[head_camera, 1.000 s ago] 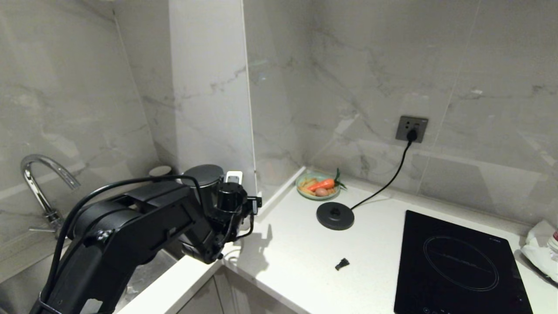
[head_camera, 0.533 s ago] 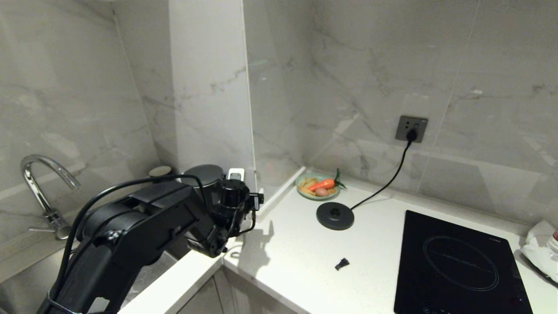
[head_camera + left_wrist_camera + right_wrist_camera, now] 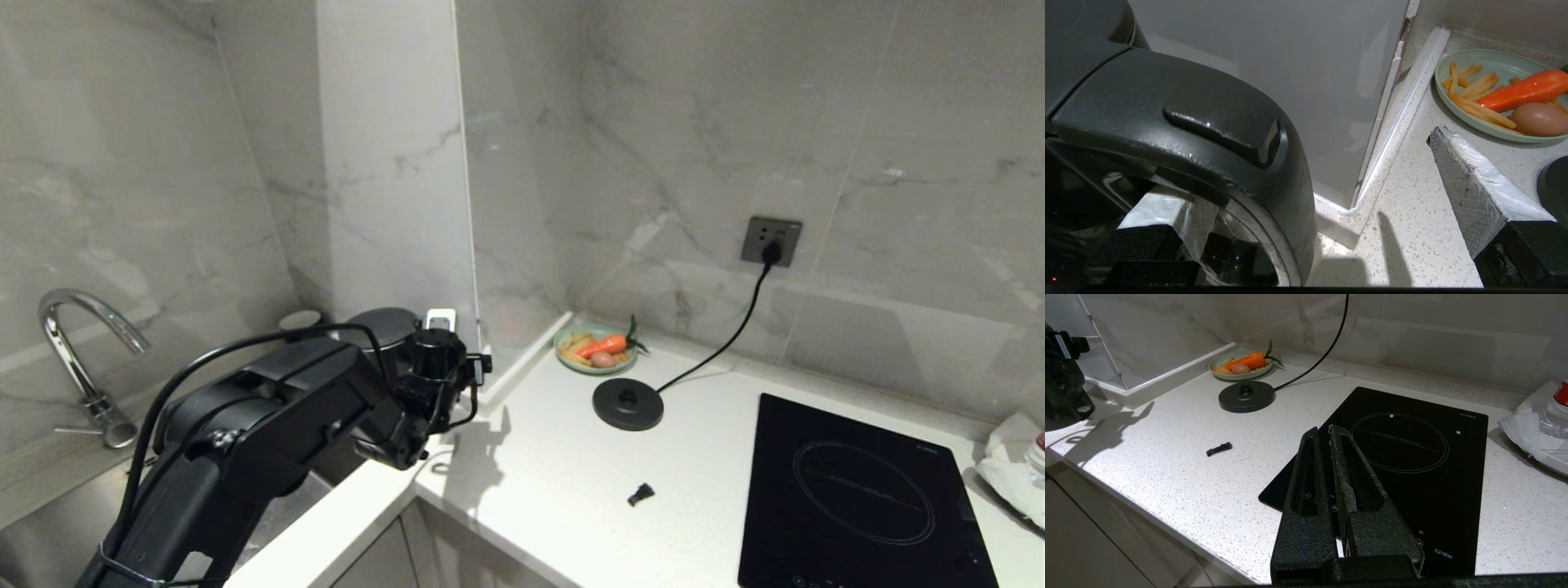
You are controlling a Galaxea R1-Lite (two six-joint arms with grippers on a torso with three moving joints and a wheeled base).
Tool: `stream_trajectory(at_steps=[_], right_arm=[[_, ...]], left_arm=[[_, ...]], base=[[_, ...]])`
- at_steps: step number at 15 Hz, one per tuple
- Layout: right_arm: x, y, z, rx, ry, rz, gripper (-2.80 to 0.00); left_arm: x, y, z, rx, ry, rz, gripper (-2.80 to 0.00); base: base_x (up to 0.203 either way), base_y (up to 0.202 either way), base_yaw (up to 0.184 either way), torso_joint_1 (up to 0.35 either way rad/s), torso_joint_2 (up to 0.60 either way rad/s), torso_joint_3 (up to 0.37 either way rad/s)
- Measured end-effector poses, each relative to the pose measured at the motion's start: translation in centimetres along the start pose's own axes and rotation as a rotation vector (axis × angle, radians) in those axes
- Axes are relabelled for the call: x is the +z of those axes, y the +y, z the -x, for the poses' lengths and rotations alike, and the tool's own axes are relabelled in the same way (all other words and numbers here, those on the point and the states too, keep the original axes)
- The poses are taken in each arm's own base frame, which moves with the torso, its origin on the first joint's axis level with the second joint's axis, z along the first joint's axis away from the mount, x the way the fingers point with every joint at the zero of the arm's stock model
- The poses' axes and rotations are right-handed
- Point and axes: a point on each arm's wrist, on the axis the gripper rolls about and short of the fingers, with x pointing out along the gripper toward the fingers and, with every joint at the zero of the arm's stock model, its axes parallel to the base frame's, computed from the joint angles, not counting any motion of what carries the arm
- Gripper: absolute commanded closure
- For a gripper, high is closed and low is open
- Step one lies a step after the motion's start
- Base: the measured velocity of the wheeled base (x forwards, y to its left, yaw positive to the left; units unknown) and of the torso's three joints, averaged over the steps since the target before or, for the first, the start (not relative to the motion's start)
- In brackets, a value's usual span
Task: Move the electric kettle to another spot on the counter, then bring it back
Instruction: Grab the kettle
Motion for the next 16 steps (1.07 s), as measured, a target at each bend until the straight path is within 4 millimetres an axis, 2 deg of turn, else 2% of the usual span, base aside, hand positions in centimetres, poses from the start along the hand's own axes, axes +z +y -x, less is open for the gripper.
stream_trajectory(at_steps=[16], right_arm=[[0.00,0.00,0.00,0.000,0.000,0.000,0.00]], left_arm=[[-0.46,0.52,-0.96,0.022,-0.012,-0.017,-2.80]], base=[[0.000,0.000,0.000,0.000,0.00,0.000]])
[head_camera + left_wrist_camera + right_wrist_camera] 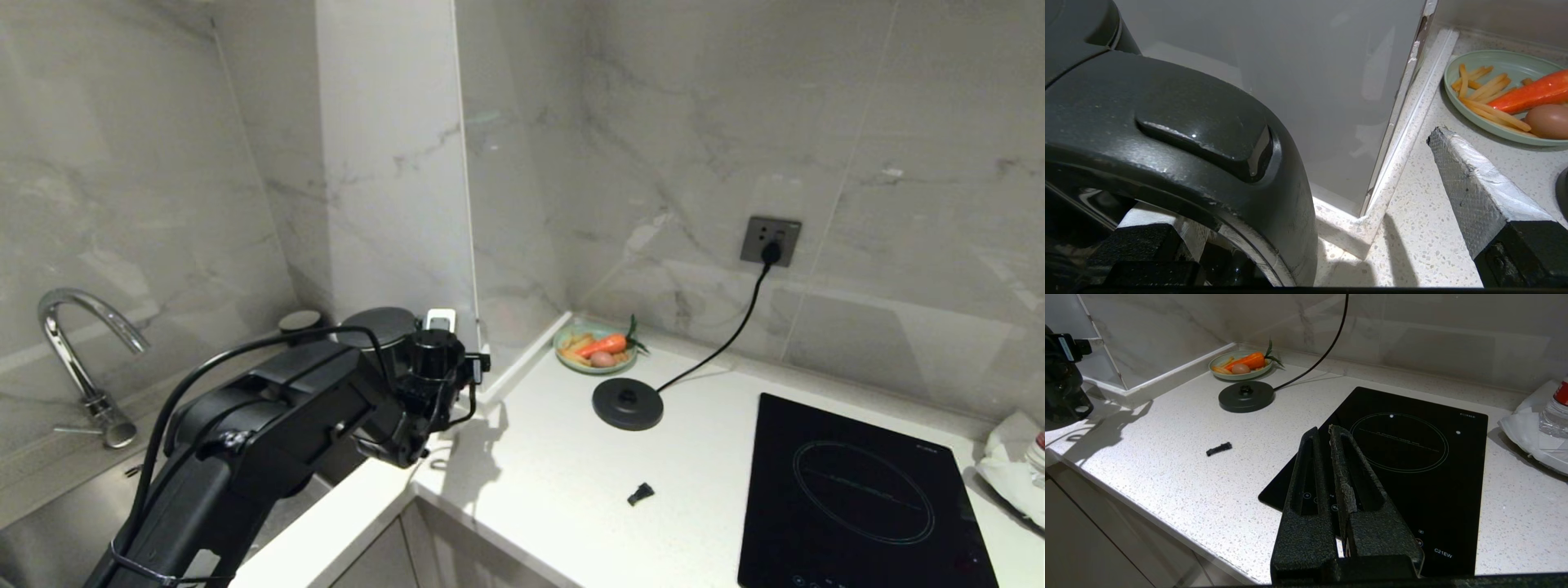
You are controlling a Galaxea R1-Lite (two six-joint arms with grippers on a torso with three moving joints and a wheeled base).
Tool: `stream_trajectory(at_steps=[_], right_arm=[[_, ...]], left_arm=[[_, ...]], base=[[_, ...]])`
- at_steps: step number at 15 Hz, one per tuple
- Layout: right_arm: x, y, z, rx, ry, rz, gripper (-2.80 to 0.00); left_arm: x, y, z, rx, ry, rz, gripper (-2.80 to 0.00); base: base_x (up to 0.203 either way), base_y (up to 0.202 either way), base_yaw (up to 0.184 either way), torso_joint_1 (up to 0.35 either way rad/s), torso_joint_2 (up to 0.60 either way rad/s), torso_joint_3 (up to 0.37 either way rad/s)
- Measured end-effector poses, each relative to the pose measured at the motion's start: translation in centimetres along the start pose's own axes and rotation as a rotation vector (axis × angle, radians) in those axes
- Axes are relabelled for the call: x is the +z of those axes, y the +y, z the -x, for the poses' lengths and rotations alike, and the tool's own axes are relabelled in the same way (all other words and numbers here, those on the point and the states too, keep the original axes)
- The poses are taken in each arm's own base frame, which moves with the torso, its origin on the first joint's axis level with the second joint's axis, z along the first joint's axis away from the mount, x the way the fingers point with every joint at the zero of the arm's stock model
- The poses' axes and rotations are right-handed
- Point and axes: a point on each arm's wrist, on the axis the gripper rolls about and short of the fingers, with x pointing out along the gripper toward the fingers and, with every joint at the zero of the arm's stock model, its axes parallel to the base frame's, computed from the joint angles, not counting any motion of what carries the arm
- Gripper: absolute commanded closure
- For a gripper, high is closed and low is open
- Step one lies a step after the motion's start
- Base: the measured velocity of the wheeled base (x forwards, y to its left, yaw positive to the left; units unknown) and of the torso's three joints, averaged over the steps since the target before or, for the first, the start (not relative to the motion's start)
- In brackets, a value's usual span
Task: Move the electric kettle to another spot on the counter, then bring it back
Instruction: Grab the kettle
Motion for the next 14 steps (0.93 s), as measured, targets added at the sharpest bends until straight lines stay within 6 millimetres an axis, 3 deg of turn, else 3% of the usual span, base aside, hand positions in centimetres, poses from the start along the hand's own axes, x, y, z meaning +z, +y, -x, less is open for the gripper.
stream_trajectory(at_steps=[5,6,14], right_arm=[[0.00,0.00,0.00,0.000,0.000,0.000,0.00],[0.00,0.00,0.00,0.000,0.000,0.000,0.00],[0.00,0.00,0.00,0.000,0.000,0.000,0.00]], left_arm=[[0.16,0.27,-0.21,0.007,-0.006,-0.004,-2.80],[0.19,0.31,-0.23,0.009,-0.007,-0.003,0.00],[0.15,0.25,-0.15,0.018,-0.008,-0.005,0.00]], base=[[0.000,0.000,0.000,0.000,0.00,0.000],[0.000,0.000,0.000,0.000,0.00,0.000],[0.000,0.000,0.000,0.000,0.00,0.000]])
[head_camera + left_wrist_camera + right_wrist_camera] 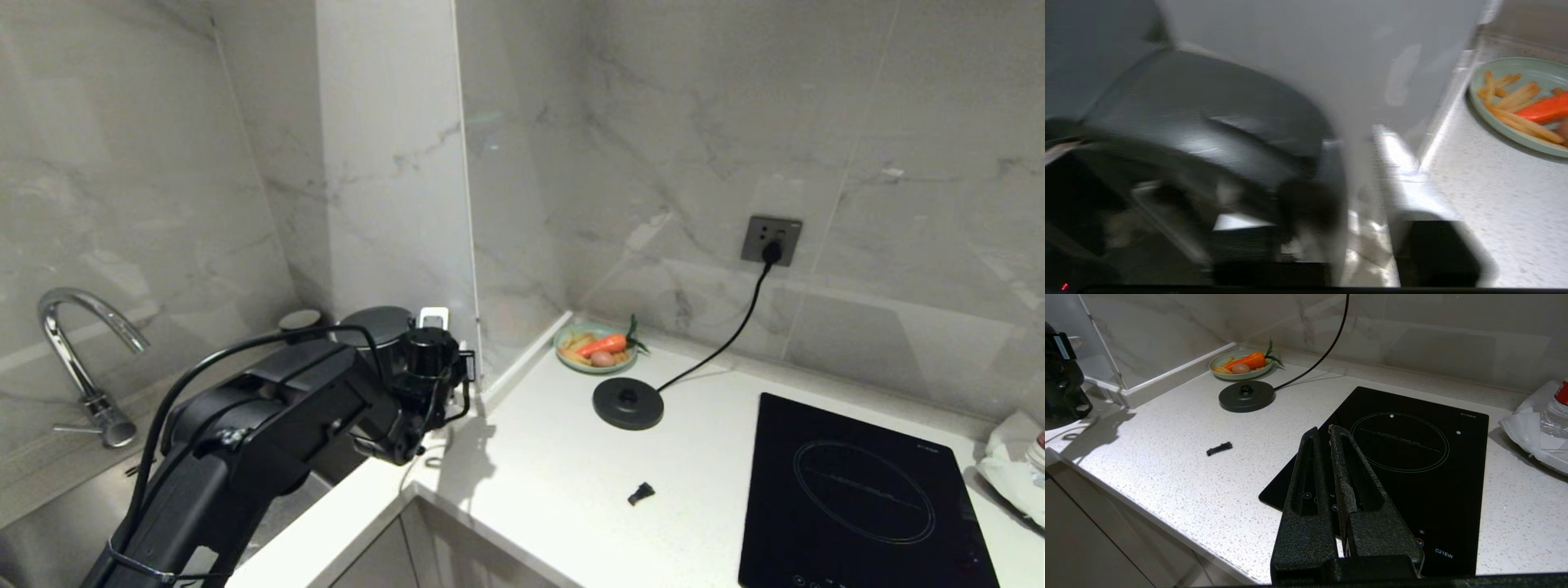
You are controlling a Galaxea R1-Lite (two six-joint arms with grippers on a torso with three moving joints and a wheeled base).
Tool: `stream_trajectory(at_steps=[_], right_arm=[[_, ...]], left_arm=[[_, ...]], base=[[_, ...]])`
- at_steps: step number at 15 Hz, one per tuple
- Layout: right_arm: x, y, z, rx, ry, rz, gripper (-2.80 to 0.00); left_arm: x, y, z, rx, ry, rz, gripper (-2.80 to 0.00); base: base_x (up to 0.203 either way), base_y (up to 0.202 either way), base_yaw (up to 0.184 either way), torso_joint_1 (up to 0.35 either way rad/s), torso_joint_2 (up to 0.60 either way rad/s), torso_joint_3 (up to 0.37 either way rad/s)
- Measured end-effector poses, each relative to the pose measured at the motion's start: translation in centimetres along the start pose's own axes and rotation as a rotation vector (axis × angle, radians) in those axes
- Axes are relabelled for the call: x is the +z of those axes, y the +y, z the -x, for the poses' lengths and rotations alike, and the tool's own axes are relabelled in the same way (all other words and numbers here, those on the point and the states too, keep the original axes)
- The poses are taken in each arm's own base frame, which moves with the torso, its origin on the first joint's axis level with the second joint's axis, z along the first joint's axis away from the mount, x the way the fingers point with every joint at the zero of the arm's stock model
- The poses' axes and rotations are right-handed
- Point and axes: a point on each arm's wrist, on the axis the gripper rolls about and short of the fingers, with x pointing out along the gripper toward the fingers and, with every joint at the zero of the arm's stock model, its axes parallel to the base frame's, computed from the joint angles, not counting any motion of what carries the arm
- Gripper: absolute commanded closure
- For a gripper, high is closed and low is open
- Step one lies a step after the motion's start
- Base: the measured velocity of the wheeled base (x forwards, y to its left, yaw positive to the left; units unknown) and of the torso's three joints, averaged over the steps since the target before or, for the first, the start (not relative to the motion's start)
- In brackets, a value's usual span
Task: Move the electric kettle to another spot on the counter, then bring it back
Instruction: Grab the kettle
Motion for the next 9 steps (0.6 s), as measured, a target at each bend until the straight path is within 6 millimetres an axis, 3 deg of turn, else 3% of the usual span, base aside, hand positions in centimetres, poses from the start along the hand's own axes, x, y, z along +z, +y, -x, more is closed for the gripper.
stream_trajectory(at_steps=[9], right_arm=[[0.00,0.00,0.00,0.000,0.000,0.000,0.00]], left_arm=[[0.38,0.24,0.12,0.012,-0.005,0.003,0.00]], base=[[0.000,0.000,0.000,0.000,0.00,0.000]])
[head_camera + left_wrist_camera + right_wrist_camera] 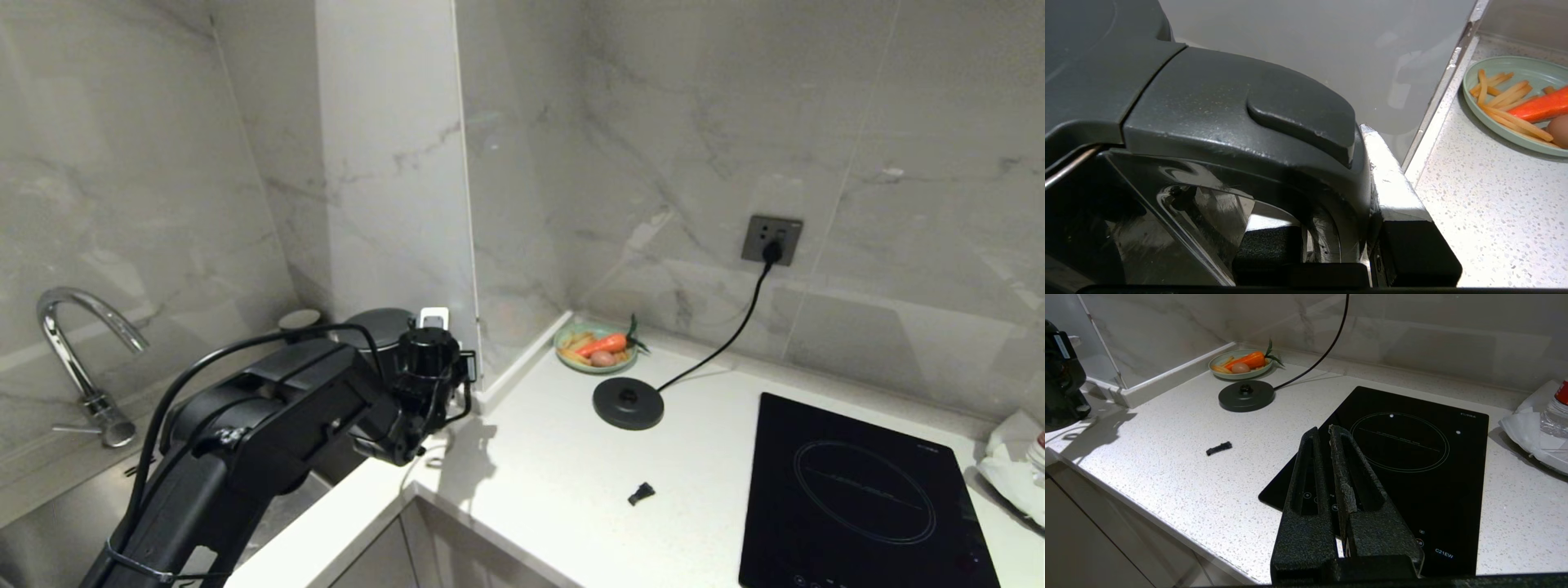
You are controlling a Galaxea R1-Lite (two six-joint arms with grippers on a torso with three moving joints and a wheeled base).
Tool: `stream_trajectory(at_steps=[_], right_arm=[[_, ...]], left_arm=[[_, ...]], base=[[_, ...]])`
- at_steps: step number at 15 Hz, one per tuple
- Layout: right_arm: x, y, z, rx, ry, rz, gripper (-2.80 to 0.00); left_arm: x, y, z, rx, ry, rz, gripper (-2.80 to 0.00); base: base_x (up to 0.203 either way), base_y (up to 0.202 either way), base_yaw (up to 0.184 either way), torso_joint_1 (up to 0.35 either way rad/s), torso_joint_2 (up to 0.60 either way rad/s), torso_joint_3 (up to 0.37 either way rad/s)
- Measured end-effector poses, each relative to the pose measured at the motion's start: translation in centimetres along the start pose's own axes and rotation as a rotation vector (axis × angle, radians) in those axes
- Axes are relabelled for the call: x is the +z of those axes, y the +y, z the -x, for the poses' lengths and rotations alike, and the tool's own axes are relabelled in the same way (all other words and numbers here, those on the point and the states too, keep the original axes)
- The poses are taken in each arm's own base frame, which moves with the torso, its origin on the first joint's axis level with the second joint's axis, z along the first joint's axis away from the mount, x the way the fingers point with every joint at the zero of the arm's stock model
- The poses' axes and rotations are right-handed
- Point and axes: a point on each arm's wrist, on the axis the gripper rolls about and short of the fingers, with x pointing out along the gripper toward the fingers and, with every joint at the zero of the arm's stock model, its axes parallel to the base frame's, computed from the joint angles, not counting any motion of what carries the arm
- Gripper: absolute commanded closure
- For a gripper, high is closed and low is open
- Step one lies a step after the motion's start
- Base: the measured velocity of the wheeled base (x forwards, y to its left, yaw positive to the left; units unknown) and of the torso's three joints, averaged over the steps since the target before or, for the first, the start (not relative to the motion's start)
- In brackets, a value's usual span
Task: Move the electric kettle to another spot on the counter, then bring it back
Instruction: Grab the kettle, then place it on the power base
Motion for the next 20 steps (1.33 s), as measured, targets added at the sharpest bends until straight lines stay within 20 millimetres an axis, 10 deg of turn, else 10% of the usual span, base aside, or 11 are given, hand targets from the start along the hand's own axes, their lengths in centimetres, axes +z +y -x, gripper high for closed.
stream_trajectory(at_steps=[12,20], right_arm=[[0.0,0.0,0.0,0.000,0.000,0.000,0.00],[0.0,0.0,0.0,0.000,0.001,0.000,0.00]], left_arm=[[3.0,1.2,2.4,0.001,-0.056,-0.029,0.00],[4.2,0.5,9.9,-0.088,-0.043,-0.042,0.00]], base=[[0.000,0.000,0.000,0.000,0.00,0.000],[0.000,0.000,0.000,0.000,0.00,0.000]])
